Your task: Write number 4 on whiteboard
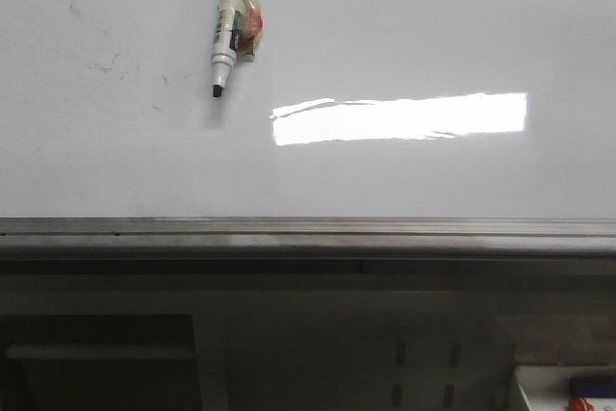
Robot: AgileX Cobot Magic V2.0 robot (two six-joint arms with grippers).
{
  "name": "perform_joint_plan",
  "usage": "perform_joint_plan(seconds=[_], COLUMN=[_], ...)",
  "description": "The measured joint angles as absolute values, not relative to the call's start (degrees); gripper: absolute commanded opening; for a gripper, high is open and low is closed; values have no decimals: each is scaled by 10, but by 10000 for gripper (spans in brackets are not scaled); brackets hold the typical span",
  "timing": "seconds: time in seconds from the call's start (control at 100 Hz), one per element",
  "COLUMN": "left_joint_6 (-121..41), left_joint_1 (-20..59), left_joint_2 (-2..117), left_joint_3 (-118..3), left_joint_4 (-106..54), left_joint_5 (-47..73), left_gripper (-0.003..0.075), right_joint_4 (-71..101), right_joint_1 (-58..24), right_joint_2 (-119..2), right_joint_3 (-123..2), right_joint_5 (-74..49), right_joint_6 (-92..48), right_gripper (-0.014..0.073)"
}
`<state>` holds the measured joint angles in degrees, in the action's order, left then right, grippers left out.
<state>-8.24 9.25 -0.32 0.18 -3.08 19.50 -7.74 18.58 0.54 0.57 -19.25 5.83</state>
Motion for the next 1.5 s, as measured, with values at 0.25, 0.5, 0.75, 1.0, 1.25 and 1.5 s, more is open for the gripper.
perform_joint_plan(seconds=[0.25,0.5,0.75,1.0,1.25,1.5], left_joint_6=[-82,-82,-82,-82,-82,-82], left_joint_1=[93,93,93,93,93,93], left_joint_2=[-3,-3,-3,-3,-3,-3], left_joint_3=[2,2,2,2,2,2], left_joint_4=[-31,-31,-31,-31,-31,-155], left_joint_5=[195,195,195,195,193,132], left_gripper=[-20,-20,-20,-20,-20,-20], right_joint_4=[-77,-77,-77,-77,-143,-158], right_joint_1=[186,186,186,186,186,187], right_joint_2=[5,5,5,5,5,5], right_joint_3=[6,6,6,6,6,6], right_joint_5=[-193,-193,-193,-193,-162,108], right_joint_6=[60,60,58,58,60,98], right_gripper=[-64,-64,-64,-64,-64,-64])
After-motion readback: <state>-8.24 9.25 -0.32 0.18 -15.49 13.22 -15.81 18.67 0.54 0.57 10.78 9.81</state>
